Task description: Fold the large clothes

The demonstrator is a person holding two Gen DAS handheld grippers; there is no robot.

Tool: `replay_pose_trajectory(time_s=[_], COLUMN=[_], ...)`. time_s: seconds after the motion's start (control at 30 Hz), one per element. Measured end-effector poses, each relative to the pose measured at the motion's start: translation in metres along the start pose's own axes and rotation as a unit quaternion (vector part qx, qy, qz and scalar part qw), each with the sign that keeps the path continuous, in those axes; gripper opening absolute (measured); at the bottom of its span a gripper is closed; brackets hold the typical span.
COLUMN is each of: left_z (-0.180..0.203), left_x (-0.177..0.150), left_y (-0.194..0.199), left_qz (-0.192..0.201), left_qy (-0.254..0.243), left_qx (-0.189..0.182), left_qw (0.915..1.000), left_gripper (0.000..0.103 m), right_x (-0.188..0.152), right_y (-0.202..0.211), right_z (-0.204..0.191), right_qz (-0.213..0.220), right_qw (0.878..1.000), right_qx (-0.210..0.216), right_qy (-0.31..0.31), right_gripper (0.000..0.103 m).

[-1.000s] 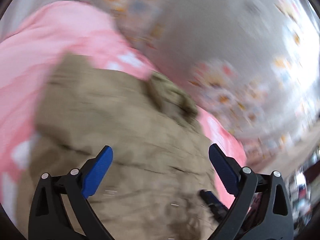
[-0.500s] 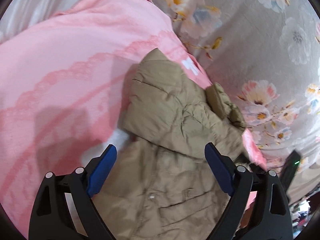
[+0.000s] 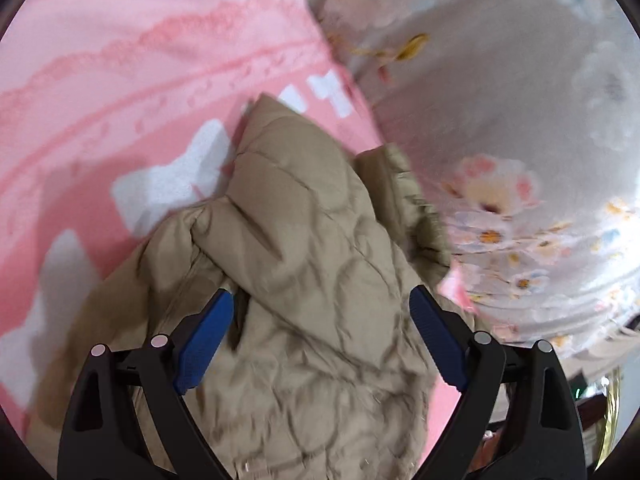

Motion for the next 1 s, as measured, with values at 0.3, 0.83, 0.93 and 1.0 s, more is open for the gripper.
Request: replay_pose_trajectory(time_s=[0.3,0.83,0.93,1.0], left_z=[-0.008,0.004,0.006,0.007], left_x=[0.004,-0.025,-0.025,-0.027], left_y=[-0.036,-0.054,-0.054,-0.053], left_qz=[0.02,0.08,0.081,0.081], left_qy=[-0.086,-0.24,-0.245,-0.253], left_qx=[0.149,0.268,0.273,0.277], left_qw=[0.9849,0.9296,0.9267,0.9236], left_gripper=[0.061,0.062,0.062,0.062], right_x=[-0.065,-0.098,-0.096,-0.094], right_y=[-0.051,-0.079,-0.07,-0.048], right_z=[0.03,0.032,0.038,0.047], right_qz=[-0.064,-0.08,-0.083,-0.066], right_qw=[0.998,0.997,0.996,0.996], right_qx=[-0.003,-0.004,0.007,-0.011], right_qy=[-0.022,-0.018,-0.03,-0.062], right_gripper=[0.003,0.005,0.006,0.008])
Point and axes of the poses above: each gripper's, at about its wrist camera, not at the fingertips, and y roughly against the way its jaws point, z to its right, x to its top, the point moved 4 cm from there along -y, roughly the way its jaws point
